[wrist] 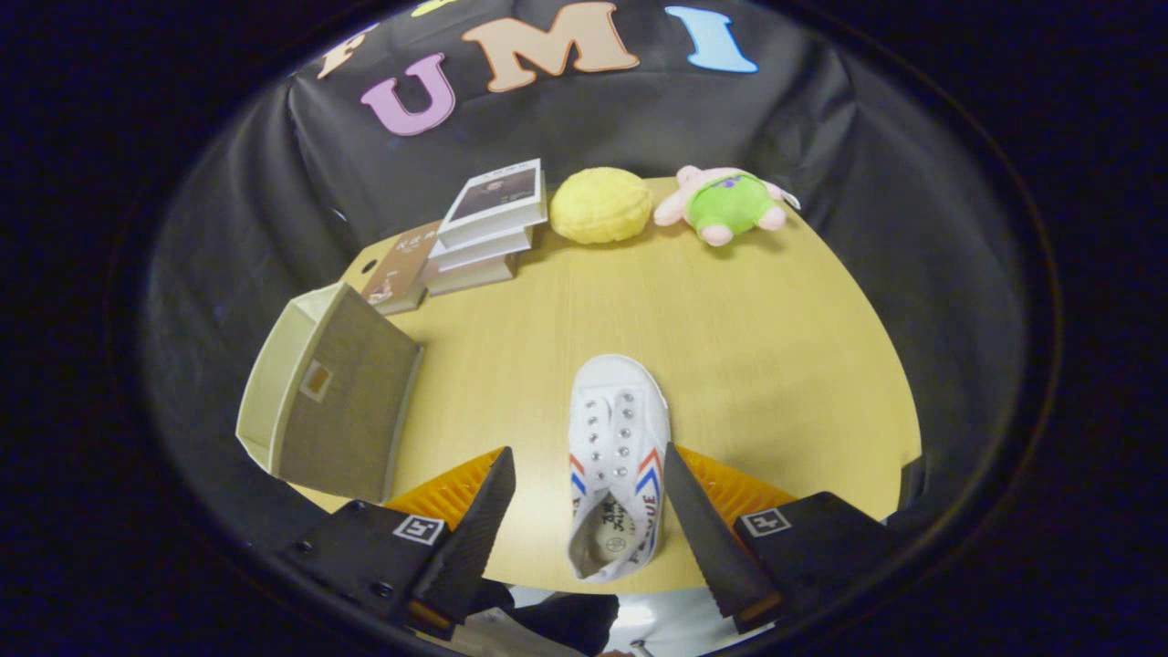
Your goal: Open the storage box then place both shoes into the box .Put the left shoe in first, then the right shoe, with the right side of both shoes facing outward in a uniform manner.
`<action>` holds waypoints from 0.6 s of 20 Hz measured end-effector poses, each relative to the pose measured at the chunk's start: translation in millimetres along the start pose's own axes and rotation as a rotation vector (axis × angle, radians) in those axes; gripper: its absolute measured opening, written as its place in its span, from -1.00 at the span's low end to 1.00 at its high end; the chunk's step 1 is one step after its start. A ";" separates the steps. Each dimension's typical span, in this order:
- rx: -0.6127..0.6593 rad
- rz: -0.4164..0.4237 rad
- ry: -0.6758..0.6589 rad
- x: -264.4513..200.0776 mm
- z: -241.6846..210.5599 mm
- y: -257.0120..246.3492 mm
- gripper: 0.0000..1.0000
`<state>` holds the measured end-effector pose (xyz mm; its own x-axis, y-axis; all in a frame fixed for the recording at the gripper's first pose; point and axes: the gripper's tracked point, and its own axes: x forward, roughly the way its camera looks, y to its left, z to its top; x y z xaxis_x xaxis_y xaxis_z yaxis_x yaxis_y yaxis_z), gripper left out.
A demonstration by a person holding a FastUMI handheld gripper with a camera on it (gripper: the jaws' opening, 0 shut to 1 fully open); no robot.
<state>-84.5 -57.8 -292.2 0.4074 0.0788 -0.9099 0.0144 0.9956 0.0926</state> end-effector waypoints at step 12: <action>-0.077 -0.037 0.187 55.8 -47.1 -46.7 1.00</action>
<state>-105.4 -97.5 -366.3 0.2312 0.0428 -0.9720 -0.0466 0.9984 0.0329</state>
